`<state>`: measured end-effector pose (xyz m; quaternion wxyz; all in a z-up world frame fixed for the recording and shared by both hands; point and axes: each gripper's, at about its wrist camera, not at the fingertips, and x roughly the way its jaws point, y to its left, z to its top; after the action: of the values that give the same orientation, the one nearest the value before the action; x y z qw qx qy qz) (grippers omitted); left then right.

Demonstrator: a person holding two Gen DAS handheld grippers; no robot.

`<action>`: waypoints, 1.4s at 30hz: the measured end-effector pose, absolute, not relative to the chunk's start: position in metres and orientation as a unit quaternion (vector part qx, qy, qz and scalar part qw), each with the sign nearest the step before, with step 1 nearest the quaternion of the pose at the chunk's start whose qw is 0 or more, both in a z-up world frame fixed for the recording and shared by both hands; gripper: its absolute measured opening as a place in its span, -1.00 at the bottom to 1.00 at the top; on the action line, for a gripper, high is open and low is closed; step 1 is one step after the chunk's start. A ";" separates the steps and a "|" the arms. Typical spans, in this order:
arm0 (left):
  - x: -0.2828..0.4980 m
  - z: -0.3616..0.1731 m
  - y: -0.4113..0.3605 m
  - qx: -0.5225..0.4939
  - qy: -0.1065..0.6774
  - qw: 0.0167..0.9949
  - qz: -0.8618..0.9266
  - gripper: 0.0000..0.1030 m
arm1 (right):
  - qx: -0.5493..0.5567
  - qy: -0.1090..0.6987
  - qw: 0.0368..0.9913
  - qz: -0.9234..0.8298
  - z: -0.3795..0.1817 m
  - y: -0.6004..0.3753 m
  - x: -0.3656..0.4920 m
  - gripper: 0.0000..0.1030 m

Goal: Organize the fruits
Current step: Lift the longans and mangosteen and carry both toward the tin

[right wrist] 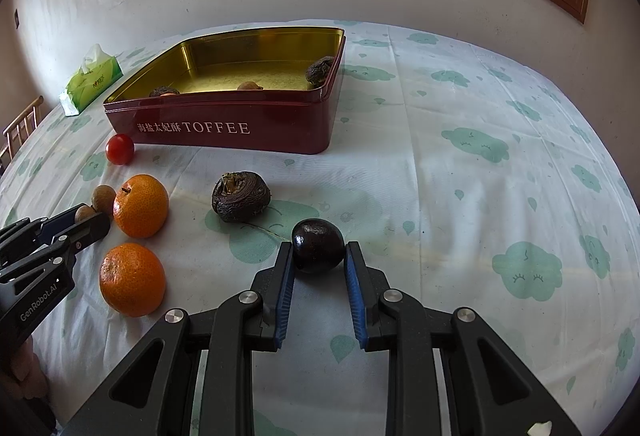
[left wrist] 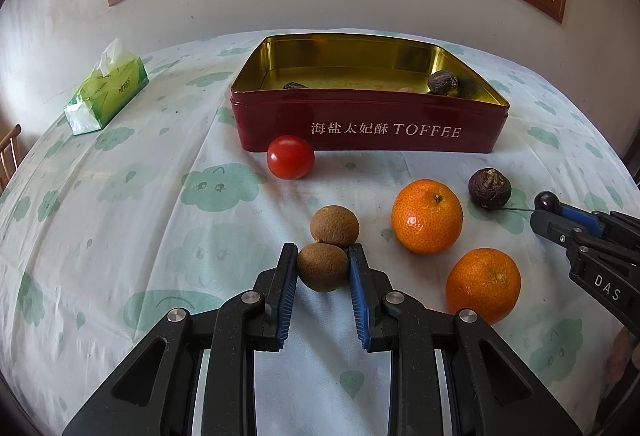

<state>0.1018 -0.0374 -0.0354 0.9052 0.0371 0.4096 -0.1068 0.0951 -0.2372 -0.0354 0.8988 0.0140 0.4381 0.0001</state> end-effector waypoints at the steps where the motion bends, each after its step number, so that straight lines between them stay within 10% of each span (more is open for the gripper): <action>1: 0.102 -0.035 -0.037 0.037 0.410 0.905 -0.107 -0.49 | 0.014 0.438 0.899 0.000 -0.035 -0.237 0.095 -0.54; 42: 0.094 -0.013 -0.018 -0.001 0.396 0.911 -0.120 -0.49 | 0.046 0.417 0.908 -0.010 -0.012 -0.255 0.086 -0.56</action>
<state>0.0943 -0.0185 -0.0131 0.9105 -0.0006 0.3957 -0.1200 0.0861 -0.2551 -0.0118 0.9077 0.0464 0.4168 -0.0098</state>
